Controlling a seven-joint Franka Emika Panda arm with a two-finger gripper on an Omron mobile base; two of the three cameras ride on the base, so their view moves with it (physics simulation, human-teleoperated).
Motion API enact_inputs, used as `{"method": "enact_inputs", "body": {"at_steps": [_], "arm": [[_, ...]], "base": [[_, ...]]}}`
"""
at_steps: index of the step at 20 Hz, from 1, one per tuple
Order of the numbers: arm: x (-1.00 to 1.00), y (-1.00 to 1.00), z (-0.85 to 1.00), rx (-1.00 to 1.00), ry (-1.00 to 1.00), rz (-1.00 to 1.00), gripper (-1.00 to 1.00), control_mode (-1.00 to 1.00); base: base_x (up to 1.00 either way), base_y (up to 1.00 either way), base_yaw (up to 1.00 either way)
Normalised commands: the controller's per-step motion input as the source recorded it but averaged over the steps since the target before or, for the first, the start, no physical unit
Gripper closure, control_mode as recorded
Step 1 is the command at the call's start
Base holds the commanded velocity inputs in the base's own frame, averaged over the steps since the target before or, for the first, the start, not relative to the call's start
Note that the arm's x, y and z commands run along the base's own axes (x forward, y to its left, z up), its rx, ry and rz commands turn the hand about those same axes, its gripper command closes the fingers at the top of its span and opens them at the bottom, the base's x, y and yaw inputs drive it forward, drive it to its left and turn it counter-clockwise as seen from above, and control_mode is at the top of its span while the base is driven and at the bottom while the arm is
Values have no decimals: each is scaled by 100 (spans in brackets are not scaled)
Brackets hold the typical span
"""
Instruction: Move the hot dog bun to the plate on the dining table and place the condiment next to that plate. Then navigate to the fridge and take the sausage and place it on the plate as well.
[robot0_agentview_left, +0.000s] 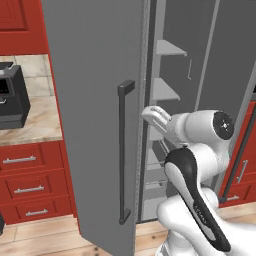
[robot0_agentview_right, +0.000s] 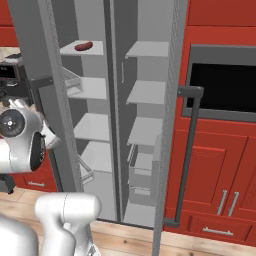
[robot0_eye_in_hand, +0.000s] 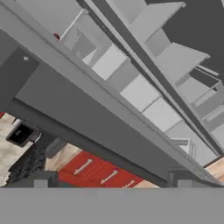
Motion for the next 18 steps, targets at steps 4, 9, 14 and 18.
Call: {"method": "enact_inputs", "body": {"at_steps": [4,9,14,18], "arm": [[0,-68,17,31,21,0,-100,-100],[10,-61,0,26,15,5,-100,-100],[63,-29,-7,17,13,12,-100,-100],[92,-1,-13,13,11,14,-100,-100]], "base": [[0,0,0],[0,0,0],[0,0,0],[0,0,0]]}}
